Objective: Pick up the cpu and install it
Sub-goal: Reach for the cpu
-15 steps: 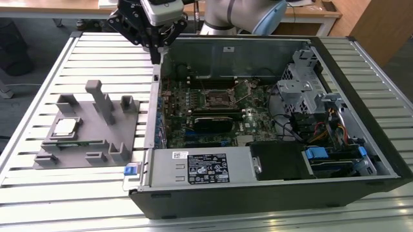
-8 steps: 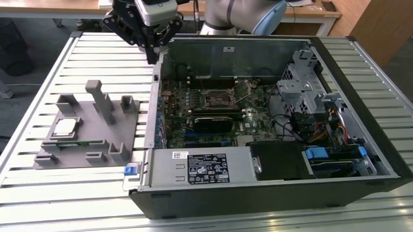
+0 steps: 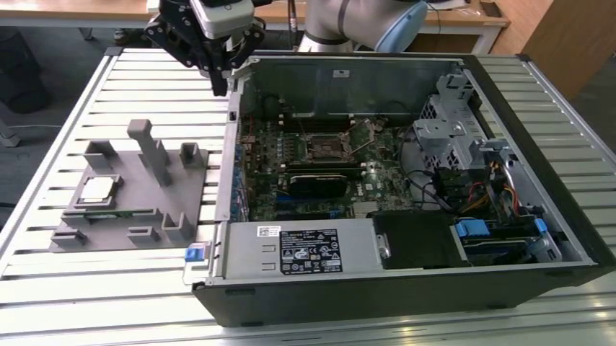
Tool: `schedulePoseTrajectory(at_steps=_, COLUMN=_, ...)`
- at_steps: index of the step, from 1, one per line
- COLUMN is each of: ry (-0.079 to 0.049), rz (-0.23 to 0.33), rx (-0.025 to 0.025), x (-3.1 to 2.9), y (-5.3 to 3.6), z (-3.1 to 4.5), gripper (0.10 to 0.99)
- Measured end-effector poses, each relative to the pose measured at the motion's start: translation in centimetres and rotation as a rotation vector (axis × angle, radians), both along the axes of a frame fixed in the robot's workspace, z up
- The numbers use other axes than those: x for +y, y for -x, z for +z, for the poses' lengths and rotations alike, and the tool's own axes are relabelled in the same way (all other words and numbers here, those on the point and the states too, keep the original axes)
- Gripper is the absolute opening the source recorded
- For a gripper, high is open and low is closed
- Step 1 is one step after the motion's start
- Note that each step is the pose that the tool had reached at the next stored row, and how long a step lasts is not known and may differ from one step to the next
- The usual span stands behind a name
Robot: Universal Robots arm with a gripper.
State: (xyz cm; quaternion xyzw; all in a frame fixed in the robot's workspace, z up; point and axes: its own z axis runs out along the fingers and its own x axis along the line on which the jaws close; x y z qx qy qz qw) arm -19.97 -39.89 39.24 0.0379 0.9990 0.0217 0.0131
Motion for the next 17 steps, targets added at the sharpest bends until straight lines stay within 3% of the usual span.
schedulePoseTrajectory(at_steps=17, ry=0.0, rz=0.0, rx=0.0, x=0.0, y=1.69, z=-0.01, gripper=0.106)
